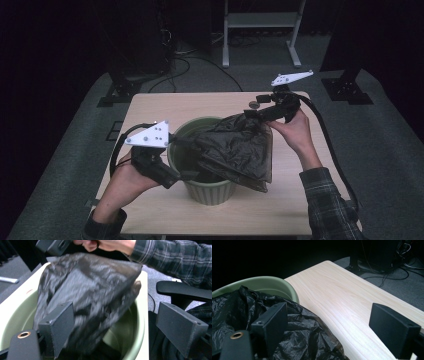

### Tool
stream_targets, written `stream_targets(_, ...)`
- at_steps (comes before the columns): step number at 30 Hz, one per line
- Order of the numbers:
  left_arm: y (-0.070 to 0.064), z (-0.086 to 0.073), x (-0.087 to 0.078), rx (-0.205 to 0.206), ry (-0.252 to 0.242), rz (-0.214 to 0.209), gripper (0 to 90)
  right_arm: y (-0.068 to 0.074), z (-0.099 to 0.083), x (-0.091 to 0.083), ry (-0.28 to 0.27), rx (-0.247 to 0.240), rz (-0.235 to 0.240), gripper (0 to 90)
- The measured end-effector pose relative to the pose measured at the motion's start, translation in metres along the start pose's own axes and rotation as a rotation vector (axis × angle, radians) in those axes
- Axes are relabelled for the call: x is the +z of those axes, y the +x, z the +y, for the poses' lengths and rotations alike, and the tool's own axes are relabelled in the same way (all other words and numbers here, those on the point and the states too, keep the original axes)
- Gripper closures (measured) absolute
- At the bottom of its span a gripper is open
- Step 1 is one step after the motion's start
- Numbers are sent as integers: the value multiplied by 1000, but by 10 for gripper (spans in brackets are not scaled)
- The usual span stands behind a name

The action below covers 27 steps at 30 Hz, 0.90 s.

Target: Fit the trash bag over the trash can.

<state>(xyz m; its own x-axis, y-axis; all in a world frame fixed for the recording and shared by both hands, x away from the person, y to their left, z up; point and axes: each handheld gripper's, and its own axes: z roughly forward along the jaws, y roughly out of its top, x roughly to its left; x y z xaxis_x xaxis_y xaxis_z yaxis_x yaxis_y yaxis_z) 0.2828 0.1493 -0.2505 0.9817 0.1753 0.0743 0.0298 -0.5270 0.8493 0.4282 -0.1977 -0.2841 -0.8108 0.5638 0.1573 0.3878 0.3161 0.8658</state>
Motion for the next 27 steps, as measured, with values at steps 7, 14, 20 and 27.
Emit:
stream_targets(7, -1, 26, 25, 49, 12, -37, 214, -1, -1, 2, 8, 5, -2, 138)
stream_targets(14, -3, 39, 60, 81, 59, -82, 217, -1, -1, 2, 12, 7, -6, 138)
stream_targets(20, -4, 34, 86, 104, 170, -96, 279, -1, -2, 0, 12, 7, -8, 138)
stream_targets(27, 3, 28, 89, 98, 200, -102, 496, -4, -8, -4, 7, 19, -12, 138)
